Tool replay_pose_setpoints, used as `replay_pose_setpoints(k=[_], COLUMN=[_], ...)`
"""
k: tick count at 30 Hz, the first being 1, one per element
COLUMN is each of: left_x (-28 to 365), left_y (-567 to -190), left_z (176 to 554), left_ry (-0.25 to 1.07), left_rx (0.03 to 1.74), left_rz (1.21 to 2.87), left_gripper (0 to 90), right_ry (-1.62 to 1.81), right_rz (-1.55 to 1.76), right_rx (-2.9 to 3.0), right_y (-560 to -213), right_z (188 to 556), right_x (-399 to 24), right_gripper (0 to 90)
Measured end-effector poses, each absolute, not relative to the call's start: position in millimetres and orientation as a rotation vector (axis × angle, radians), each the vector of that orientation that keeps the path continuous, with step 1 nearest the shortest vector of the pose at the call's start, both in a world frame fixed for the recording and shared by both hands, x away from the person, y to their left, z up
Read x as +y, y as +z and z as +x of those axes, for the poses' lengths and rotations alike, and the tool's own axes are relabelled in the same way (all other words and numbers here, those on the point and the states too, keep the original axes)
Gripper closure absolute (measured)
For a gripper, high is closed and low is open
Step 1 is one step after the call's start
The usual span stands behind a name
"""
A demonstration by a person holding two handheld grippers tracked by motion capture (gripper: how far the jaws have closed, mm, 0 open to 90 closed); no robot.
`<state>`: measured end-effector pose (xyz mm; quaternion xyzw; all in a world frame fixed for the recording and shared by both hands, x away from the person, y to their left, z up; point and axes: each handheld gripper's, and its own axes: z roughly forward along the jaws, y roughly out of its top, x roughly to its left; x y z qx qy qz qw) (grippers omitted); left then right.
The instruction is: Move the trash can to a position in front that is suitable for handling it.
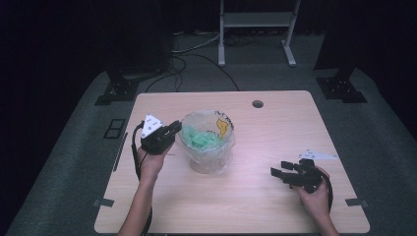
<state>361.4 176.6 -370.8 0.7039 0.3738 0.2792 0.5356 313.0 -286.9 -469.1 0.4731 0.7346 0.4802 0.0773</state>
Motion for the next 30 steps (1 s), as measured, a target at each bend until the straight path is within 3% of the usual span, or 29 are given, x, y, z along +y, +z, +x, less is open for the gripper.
replay_pose_setpoints(k=[8,13,22,30], left_x=[185,185,186,182], left_y=[-375,-375,-374,-365], left_z=[354,357,353,347], left_ry=[0.615,0.579,0.536,0.478], left_rx=[0.874,0.869,0.848,0.794], left_rz=[1.636,1.605,1.558,1.535], left_gripper=[89.5,89.5,89.4,89.4], right_ry=[1.441,1.541,1.610,1.629], right_rz=[1.337,1.335,1.223,1.292], right_rx=[2.213,2.182,2.239,2.244], right_y=[-454,-419,-354,-349], right_z=[315,323,362,391], right_x=[-272,-258,-207,-171], right_gripper=[33.6,36.3,31.2,31.4])
